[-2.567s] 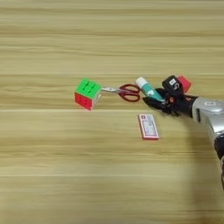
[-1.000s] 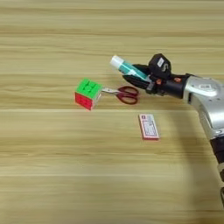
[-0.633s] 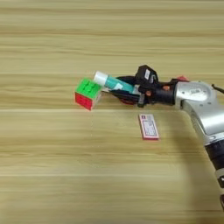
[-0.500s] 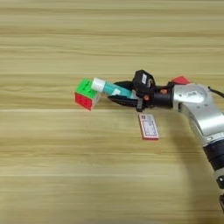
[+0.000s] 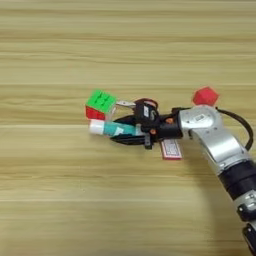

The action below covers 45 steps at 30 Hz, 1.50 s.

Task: Move the objects on the table

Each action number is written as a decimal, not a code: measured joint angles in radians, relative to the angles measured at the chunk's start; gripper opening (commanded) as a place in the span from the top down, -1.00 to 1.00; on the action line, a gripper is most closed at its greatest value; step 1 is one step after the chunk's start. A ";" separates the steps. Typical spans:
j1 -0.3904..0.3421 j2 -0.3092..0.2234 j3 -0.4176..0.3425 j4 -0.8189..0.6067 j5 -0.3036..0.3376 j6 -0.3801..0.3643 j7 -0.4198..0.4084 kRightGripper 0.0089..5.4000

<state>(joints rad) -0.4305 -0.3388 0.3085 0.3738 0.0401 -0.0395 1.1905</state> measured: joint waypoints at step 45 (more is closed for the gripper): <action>-0.033 0.066 0.055 0.214 -0.071 -0.125 0.059 0.18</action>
<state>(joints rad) -0.4640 -0.2724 0.3635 0.5876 -0.0305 -0.1647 1.2498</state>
